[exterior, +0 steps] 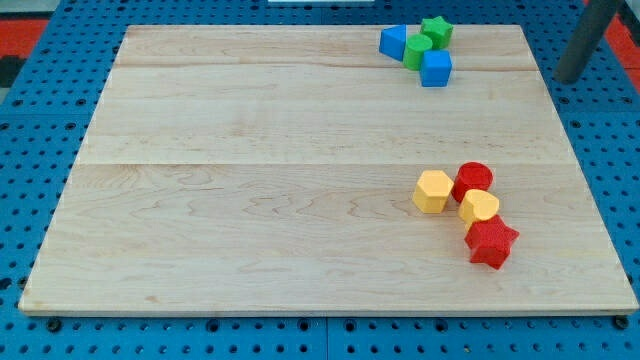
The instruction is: Place the green star in between green circle and blue triangle
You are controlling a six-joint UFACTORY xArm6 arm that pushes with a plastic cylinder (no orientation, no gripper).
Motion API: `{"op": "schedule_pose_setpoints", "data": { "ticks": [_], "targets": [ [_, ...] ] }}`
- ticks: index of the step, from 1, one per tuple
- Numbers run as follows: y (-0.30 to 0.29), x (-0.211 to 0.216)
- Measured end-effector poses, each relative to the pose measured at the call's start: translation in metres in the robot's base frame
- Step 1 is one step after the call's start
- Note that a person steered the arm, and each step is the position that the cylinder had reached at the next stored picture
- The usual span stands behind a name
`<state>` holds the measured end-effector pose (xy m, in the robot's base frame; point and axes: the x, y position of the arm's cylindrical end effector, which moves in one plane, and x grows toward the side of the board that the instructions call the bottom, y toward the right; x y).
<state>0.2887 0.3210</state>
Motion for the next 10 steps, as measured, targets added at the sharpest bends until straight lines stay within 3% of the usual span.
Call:
{"op": "schedule_pose_setpoints", "data": {
  "ticks": [1, 2, 4, 6, 10],
  "targets": [
    [-0.001, -0.049],
    [-0.039, -0.098],
    [-0.087, -0.098],
    [-0.226, -0.086],
    [-0.229, -0.053]
  ]
}}
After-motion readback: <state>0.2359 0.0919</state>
